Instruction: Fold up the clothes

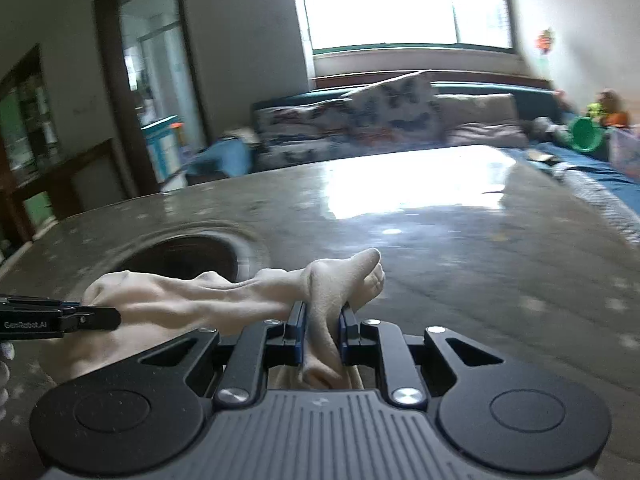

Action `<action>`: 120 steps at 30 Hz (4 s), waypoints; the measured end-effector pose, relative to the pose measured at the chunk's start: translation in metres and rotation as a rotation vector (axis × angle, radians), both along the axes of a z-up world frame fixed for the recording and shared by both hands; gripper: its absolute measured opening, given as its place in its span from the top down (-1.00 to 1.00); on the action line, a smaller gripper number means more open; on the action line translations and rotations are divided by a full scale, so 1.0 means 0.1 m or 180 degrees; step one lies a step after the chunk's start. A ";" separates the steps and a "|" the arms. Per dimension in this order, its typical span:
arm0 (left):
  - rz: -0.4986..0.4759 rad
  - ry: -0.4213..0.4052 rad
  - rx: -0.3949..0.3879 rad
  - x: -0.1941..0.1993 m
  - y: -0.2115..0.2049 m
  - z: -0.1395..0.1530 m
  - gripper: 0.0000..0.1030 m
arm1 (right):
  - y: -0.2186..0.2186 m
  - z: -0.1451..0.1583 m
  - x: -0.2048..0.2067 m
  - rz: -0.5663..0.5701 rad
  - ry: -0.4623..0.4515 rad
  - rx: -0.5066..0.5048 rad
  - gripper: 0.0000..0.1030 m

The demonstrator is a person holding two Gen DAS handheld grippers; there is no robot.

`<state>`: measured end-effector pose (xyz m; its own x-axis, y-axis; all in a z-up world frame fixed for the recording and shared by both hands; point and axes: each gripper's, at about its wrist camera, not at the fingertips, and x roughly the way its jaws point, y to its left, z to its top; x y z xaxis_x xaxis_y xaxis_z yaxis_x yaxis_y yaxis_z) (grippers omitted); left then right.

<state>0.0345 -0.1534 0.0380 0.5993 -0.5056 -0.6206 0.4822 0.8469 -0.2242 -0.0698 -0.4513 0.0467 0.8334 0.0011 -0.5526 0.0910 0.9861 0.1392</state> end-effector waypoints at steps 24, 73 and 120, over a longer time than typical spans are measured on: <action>-0.1085 -0.0005 0.0299 -0.24 -1.67 -0.21 0.32 | -1.07 -0.23 -1.03 -0.1316 0.0241 -0.0343 0.71; 0.1217 -0.0244 0.0623 -0.42 1.28 -0.25 -0.51 | 1.17 -0.23 0.26 0.0882 -0.0029 -0.0417 -0.50; 0.1342 -0.0226 0.0724 -0.33 1.13 -0.40 -1.00 | 1.48 -0.51 0.65 0.1312 0.0395 -0.0443 -1.00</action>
